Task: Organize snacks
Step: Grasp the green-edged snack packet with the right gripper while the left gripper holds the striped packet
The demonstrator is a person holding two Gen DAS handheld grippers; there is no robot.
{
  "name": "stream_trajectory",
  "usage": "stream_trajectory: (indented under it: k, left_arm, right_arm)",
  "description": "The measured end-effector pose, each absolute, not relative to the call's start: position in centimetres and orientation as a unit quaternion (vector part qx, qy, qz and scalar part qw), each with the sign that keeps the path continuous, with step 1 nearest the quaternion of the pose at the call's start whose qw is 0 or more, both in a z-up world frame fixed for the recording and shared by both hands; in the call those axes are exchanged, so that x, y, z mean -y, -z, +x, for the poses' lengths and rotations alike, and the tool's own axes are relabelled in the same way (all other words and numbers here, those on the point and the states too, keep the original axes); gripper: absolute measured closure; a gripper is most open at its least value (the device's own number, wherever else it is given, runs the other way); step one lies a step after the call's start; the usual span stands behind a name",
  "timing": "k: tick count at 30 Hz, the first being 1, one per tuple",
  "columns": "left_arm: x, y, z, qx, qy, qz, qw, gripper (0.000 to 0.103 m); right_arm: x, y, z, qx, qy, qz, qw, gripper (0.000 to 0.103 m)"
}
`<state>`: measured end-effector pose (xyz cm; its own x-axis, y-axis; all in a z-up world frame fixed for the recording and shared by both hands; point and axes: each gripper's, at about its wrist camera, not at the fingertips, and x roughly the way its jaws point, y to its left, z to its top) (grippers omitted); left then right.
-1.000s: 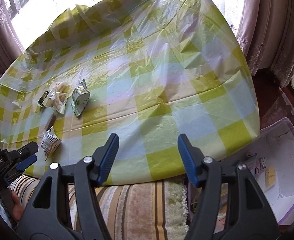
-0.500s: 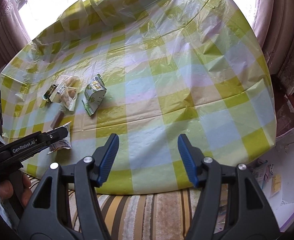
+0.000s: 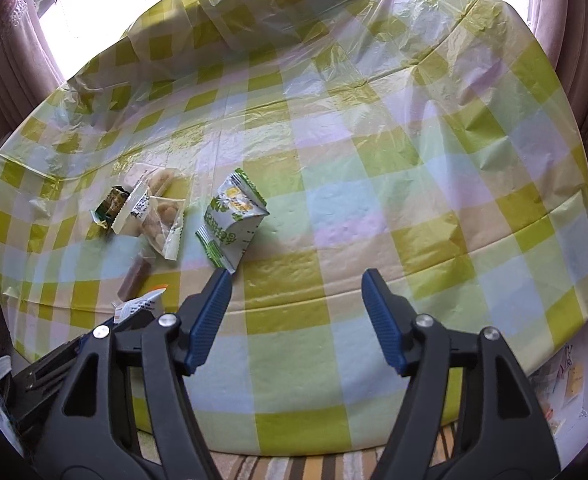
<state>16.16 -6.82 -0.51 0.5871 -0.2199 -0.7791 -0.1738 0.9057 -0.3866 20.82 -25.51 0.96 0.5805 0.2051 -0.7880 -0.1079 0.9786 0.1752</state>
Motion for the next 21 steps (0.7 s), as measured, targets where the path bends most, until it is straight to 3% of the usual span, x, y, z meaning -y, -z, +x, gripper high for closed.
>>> stream_trajectory:
  k: [19, 21]
  left_arm:
    - [3.8, -0.3, 13.6, -0.395, 0.001, -0.269, 0.878, 0.069]
    - [3.8, -0.3, 13.6, -0.396, 0.001, -0.271, 0.877, 0.069]
  right_arm:
    - [19.6, 0.7, 27.3, -0.456, -0.029, 0.067, 0.887, 0.033]
    - [19.4, 1.1, 27.6, -0.465, -0.028, 0.06, 0.883, 0.042]
